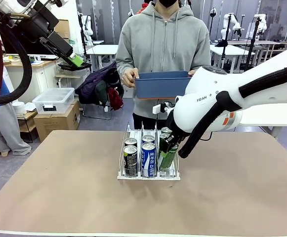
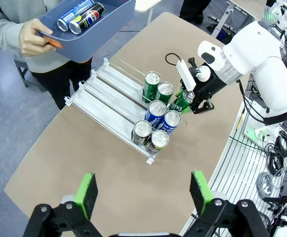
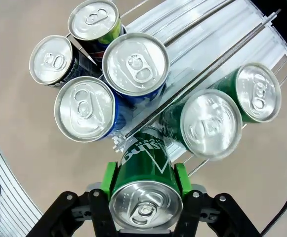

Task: Fill the beverage cans into the dispenser.
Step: Place the picked Sprite in the line of the Automatic Can Dispenser with the same cans.

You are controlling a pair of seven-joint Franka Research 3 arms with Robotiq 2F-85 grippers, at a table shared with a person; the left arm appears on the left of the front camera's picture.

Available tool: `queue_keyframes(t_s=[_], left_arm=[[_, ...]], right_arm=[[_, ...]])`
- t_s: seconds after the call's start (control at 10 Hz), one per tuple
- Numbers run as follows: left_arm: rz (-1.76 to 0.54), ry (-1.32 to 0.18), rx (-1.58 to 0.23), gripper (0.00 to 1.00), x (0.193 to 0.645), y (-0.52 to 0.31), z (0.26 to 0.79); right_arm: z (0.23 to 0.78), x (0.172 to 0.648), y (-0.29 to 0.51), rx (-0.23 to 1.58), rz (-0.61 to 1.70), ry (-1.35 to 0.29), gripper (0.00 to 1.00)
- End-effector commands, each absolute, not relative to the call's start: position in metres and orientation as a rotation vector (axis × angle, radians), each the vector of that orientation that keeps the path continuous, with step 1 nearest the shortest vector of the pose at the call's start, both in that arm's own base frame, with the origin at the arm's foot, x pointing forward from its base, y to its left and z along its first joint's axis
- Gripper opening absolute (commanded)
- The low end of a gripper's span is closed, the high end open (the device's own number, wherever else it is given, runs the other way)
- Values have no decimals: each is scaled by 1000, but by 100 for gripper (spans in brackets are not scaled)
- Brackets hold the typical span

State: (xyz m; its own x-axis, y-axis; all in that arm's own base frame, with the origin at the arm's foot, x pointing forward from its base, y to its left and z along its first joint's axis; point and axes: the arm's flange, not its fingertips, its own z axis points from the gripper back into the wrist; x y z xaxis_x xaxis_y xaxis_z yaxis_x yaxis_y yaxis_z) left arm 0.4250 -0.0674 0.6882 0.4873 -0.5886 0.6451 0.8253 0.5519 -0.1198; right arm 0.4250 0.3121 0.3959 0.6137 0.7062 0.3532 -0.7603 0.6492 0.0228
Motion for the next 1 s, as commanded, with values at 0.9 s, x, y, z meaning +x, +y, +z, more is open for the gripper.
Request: queue_keyframes(t_s=[0.9], left_arm=[[-896, -574, -451, 100, 424, -67, 690]], right_arm=[[397, 443, 314, 113, 912, -226, 76]])
